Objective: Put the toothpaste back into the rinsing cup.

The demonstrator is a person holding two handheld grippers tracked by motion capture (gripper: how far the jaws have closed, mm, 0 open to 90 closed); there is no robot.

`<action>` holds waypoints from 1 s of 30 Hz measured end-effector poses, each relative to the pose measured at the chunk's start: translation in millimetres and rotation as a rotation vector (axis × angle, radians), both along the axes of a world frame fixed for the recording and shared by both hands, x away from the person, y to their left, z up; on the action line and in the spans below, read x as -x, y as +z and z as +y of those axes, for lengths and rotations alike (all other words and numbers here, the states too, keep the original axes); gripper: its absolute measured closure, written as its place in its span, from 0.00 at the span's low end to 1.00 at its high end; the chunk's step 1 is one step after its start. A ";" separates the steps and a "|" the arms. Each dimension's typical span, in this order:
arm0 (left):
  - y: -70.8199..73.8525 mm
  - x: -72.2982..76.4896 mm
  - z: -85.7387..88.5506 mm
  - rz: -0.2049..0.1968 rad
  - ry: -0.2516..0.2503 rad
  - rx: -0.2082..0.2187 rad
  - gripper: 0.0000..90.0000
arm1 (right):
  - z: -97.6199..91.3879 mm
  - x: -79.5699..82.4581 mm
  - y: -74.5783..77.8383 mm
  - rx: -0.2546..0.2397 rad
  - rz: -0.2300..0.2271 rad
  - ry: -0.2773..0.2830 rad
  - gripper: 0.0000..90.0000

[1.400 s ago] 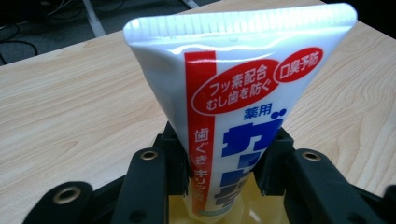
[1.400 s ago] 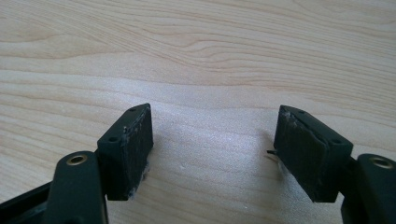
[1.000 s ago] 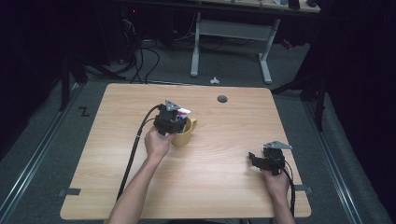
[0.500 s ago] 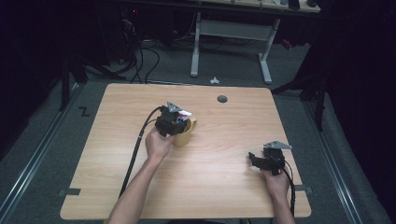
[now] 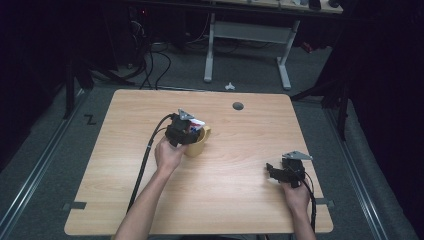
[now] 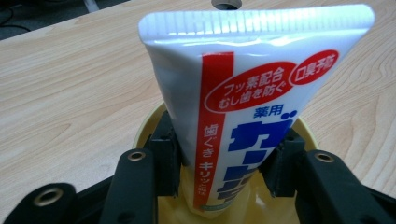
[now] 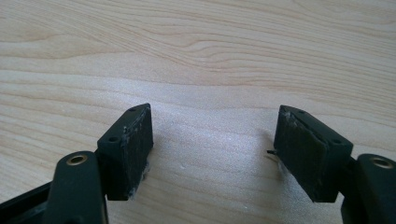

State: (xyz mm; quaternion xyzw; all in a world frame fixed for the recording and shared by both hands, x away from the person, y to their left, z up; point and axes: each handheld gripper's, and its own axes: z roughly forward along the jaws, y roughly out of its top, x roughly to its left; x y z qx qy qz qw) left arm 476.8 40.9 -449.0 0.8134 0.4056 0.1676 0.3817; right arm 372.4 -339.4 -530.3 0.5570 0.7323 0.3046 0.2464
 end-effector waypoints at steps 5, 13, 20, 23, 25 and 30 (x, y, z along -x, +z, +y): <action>-0.1 0.2 1.5 0.007 0.001 0.006 0.60 | 0.0 0.0 0.0 0.000 0.000 0.000 0.31; -0.7 0.7 3.6 0.026 0.002 0.016 0.48 | 0.0 0.0 0.0 0.000 0.000 0.000 0.31; -0.3 2.0 3.5 0.026 -0.001 0.011 0.47 | 0.0 0.0 0.0 0.000 0.000 0.000 0.31; 0.3 2.3 4.0 0.029 -0.004 0.021 0.45 | 0.0 0.0 0.0 0.000 0.000 0.000 0.31; 1.3 2.9 4.4 0.022 -0.004 0.020 0.44 | 0.0 0.0 0.0 0.000 0.000 0.000 0.31; 3.2 3.3 6.5 0.015 0.002 0.024 0.42 | 0.0 0.0 0.0 0.000 0.000 0.000 0.31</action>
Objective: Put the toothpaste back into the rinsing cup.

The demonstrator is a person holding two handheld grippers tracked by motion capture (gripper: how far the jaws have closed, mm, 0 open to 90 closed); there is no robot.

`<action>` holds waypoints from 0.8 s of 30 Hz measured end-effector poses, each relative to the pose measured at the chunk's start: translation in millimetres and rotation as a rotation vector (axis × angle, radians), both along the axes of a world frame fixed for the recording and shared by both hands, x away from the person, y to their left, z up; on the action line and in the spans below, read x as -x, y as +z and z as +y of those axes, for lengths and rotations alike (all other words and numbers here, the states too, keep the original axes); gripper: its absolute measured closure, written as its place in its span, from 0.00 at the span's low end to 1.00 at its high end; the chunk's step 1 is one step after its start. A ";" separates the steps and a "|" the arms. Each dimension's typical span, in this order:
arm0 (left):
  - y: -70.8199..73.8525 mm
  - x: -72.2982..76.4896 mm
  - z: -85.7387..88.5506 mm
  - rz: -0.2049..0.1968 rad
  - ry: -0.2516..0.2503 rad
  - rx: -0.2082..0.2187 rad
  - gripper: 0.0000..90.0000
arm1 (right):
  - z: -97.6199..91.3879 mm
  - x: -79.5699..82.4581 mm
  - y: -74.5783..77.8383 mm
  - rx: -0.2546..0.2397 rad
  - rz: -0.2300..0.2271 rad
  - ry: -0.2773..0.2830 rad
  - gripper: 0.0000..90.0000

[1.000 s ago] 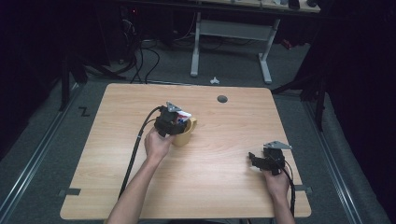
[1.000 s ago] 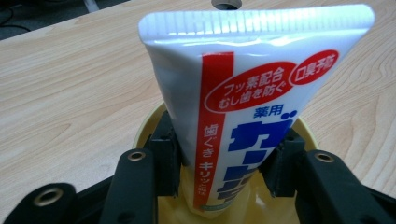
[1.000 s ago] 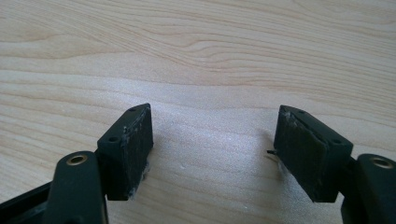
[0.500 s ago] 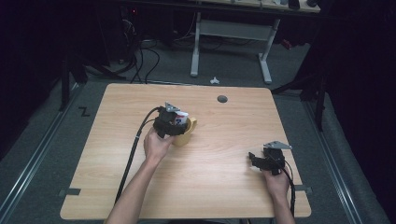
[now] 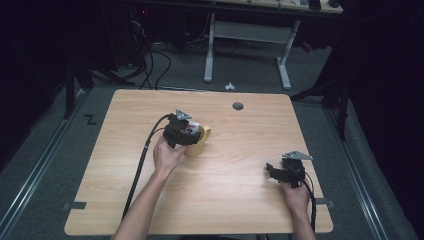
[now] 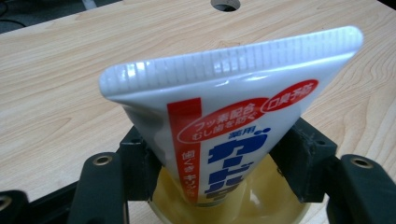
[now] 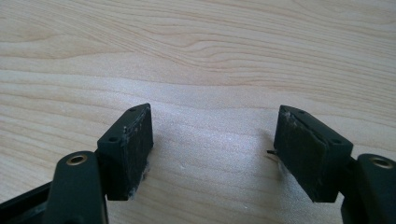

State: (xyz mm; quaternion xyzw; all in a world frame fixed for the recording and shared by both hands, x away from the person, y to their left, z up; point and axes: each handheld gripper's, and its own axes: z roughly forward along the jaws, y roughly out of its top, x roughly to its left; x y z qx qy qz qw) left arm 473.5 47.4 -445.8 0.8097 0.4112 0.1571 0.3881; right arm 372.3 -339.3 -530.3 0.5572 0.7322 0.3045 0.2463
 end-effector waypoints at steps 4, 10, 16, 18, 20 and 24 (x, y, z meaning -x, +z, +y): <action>1.3 0.3 0.9 -0.005 0.000 0.005 0.42 | 0.0 0.0 0.0 0.000 0.000 0.000 0.31; 2.6 1.0 1.0 -0.006 -0.005 0.013 0.38 | 0.0 0.0 0.0 0.000 0.000 0.000 0.31; 5.9 2.7 2.2 -0.029 0.002 0.013 0.35 | 0.0 0.0 0.0 0.000 0.000 0.000 0.31; 6.6 2.8 3.2 -0.030 0.004 0.015 0.34 | 0.0 0.0 0.0 0.000 0.000 0.000 0.31; 7.2 3.2 3.9 -0.030 0.004 0.012 0.34 | 0.1 0.0 0.0 0.000 0.000 0.000 0.31; 9.3 4.4 5.2 -0.032 0.002 0.020 0.33 | 0.1 -0.1 0.0 0.000 0.000 0.000 0.31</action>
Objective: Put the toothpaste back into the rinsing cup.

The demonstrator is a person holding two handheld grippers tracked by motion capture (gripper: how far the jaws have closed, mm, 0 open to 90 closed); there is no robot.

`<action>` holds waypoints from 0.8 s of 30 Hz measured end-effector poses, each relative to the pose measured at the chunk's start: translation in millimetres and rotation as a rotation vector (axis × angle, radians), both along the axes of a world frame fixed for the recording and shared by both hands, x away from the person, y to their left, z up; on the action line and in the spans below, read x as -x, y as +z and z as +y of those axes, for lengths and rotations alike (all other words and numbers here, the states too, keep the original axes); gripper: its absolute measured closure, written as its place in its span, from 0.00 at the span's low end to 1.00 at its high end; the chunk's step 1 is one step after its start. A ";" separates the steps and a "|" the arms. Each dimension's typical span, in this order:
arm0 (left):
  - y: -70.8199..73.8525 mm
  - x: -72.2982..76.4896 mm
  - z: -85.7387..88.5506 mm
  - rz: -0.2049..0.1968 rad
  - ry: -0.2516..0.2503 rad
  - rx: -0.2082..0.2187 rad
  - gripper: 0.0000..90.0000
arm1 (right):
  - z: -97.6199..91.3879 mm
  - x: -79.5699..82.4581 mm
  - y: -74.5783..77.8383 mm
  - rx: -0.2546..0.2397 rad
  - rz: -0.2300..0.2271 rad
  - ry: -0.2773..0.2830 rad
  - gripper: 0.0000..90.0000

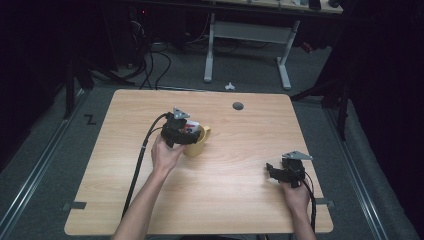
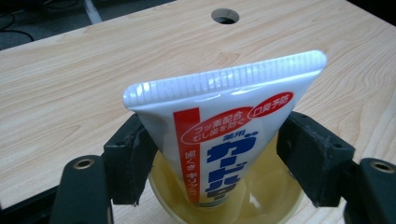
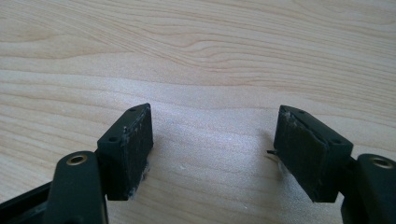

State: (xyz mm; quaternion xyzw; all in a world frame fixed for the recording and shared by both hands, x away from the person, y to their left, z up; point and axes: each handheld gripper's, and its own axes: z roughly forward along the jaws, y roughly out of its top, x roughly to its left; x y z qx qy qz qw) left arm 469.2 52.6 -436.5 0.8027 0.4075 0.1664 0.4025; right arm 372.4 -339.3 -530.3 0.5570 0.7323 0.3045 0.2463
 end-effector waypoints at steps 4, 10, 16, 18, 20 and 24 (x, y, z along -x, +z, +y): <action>2.5 1.5 1.5 -0.004 -0.003 0.005 0.33 | 0.0 0.0 0.0 0.000 0.000 0.000 0.31; 5.6 4.6 5.7 -0.008 -0.006 0.008 0.33 | 0.1 0.0 0.0 0.000 0.000 0.000 0.31; 7.0 8.3 12.6 -0.018 0.003 0.006 0.33 | 0.0 0.0 0.0 0.000 0.000 0.000 0.31; 6.7 9.4 15.7 -0.017 0.008 0.016 0.33 | 0.0 0.0 0.0 0.000 0.000 0.000 0.31; 5.7 10.7 19.5 -0.017 0.014 0.021 0.34 | 0.1 0.0 0.0 -0.001 0.001 -0.001 0.31; 5.0 12.4 25.8 -0.012 0.023 0.032 0.34 | 0.2 -0.1 0.0 -0.001 0.001 -0.001 0.31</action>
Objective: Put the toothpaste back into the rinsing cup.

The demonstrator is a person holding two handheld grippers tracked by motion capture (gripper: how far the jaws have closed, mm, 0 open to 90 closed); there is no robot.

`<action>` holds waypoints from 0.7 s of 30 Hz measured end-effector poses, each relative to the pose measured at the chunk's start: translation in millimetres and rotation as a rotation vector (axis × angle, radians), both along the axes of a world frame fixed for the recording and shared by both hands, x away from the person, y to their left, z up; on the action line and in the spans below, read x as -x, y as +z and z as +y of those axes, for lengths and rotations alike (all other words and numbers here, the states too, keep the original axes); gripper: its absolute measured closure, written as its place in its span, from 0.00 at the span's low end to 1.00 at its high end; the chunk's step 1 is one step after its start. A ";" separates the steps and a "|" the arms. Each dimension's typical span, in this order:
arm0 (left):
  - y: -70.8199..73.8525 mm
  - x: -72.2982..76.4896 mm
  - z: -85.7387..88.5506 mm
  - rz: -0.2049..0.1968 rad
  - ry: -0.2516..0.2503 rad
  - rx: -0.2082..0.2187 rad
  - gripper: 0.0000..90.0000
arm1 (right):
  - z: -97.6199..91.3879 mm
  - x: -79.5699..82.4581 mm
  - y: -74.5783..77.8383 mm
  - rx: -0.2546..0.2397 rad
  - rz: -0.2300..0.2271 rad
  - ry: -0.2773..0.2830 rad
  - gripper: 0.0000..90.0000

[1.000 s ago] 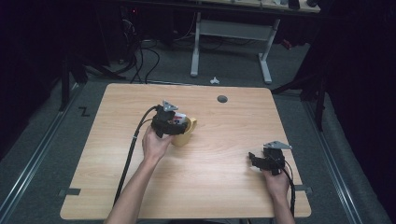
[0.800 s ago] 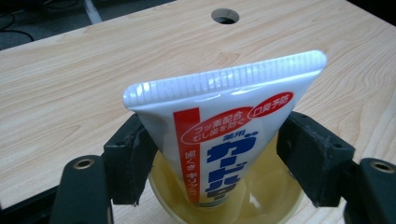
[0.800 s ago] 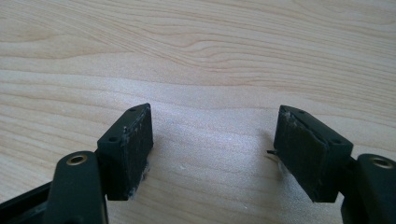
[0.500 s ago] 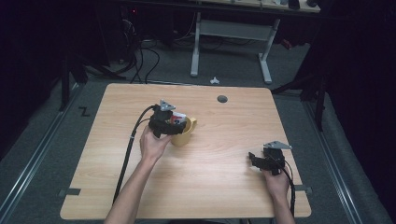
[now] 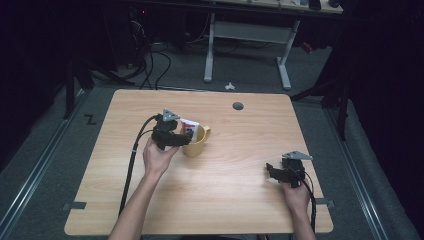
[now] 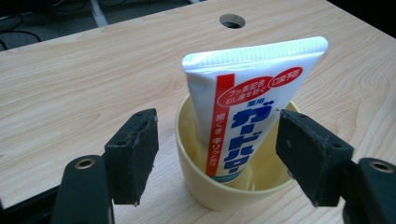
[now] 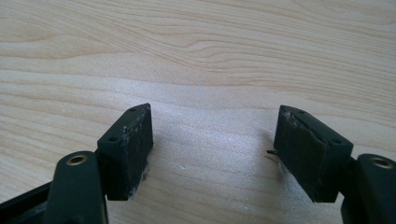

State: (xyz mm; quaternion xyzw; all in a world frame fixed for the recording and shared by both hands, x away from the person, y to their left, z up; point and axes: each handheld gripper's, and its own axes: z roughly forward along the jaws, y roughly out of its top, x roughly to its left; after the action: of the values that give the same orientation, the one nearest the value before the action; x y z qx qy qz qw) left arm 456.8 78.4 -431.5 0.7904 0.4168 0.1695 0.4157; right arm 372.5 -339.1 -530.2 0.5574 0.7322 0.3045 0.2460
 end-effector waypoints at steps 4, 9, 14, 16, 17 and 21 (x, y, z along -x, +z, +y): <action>1.3 3.2 5.8 -0.008 0.008 0.011 0.34 | 0.0 0.0 0.0 0.000 0.000 0.000 0.31; 2.6 5.3 12.1 -0.012 0.018 0.026 0.35 | -0.1 -0.1 0.0 0.001 0.000 0.001 0.31; 3.6 7.9 17.7 -0.016 0.026 0.035 0.35 | 0.1 0.0 0.1 -0.001 0.001 -0.001 0.31; 4.2 9.4 20.1 -0.020 0.029 0.041 0.35 | 0.1 0.0 0.1 -0.001 0.001 -0.001 0.31; 4.7 10.5 21.7 -0.022 0.030 0.047 0.35 | 0.1 0.0 0.1 -0.001 0.001 -0.001 0.31; 6.8 13.0 25.9 -0.026 0.035 0.050 0.36 | 0.1 0.0 0.1 -0.001 0.001 -0.001 0.31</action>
State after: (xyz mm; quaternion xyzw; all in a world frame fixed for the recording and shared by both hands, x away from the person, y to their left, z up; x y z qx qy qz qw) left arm 443.9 104.3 -424.7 0.7699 0.4293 0.1766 0.4378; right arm 372.5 -339.0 -530.2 0.5578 0.7320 0.3045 0.2457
